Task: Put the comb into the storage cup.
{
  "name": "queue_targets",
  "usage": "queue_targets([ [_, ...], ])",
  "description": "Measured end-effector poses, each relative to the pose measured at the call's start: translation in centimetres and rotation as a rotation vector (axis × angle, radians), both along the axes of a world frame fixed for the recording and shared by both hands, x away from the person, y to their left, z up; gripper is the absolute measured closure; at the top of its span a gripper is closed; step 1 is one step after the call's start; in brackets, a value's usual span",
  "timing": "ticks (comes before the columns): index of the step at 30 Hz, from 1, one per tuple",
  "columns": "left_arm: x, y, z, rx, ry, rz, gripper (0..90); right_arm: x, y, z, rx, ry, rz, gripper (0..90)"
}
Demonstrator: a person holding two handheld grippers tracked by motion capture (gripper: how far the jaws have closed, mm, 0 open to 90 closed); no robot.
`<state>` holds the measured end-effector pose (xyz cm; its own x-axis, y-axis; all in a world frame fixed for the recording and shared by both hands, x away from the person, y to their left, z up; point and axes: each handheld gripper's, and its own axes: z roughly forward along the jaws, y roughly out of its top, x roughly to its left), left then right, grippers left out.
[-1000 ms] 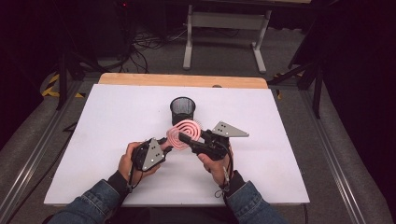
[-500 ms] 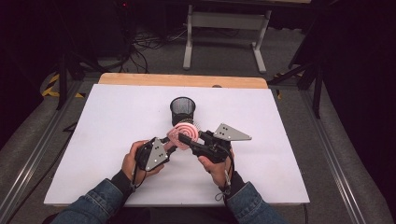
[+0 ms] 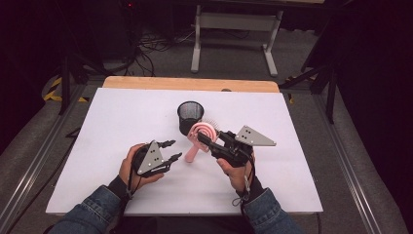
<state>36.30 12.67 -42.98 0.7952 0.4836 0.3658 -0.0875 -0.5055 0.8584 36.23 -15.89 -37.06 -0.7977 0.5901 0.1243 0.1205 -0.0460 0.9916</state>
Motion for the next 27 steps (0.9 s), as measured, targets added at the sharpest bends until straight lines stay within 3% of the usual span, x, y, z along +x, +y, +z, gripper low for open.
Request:
queue_targets([
  [5, 0.0, 1.0, 0.2, -0.043, 0.026, -0.018, 32.3, 0.0, -0.4, 0.2, -0.002, -0.011, -0.01, 63.3],
  [6, 0.0, 1.9, 0.4, -0.073, 0.046, -0.027, 27.3, -0.1, -0.5, 0.3, -0.006, -0.013, -0.017, 63.3],
  [10, 0.1, 3.8, 0.5, -0.115, 0.07, 0.0, 19.1, -0.1, -0.8, 0.4, -0.007, -0.018, -0.027, 63.3],
  [17, 0.2, 6.1, -0.6, -0.112, 0.116, 0.065, 12.3, 0.0, -1.3, 0.6, -0.009, -0.017, -0.045, 63.3],
  [23, -0.2, 7.3, -0.9, -0.131, 0.129, 0.071, 9.1, 0.0, -1.4, 0.7, -0.021, -0.026, -0.053, 63.4],
  [25, -0.4, 7.9, -0.9, -0.163, 0.147, 0.07, 8.8, 0.0, -1.6, 0.8, -0.02, -0.028, -0.054, 63.4],
  [27, -0.7, 8.4, -1.0, -0.155, 0.148, 0.072, 5.4, 0.0, -1.8, 0.8, -0.014, -0.028, -0.061, 63.4],
])
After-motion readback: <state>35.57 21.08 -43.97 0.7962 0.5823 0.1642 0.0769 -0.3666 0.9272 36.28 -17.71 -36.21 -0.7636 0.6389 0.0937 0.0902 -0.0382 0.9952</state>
